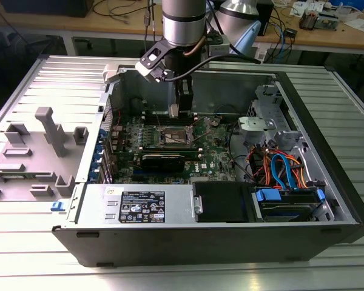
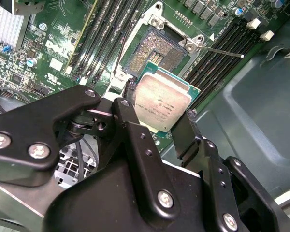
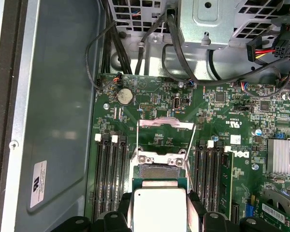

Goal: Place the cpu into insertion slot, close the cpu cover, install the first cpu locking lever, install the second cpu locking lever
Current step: 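Place the cpu into insertion slot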

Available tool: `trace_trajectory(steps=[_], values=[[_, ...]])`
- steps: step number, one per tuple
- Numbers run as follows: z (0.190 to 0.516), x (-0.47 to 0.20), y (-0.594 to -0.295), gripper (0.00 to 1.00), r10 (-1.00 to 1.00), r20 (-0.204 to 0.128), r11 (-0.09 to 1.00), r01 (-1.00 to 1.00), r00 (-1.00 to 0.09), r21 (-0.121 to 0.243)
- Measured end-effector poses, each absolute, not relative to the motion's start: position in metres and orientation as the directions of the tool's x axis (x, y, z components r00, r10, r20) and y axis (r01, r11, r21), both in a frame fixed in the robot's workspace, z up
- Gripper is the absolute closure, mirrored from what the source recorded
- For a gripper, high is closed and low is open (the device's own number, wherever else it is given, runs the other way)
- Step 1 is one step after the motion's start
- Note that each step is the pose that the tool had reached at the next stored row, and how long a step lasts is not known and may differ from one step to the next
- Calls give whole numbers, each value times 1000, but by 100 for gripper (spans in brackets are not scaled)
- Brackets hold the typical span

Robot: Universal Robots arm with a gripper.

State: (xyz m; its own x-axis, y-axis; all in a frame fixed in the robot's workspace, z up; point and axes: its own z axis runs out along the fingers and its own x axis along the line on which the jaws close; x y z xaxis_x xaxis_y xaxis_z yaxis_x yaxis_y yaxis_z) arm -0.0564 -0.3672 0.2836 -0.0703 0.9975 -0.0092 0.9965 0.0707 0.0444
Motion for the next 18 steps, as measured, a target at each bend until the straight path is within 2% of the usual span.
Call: trace_trajectory(steps=[18], values=[[262,-58,-367,46,1000,-16,21,999,-20,44]])
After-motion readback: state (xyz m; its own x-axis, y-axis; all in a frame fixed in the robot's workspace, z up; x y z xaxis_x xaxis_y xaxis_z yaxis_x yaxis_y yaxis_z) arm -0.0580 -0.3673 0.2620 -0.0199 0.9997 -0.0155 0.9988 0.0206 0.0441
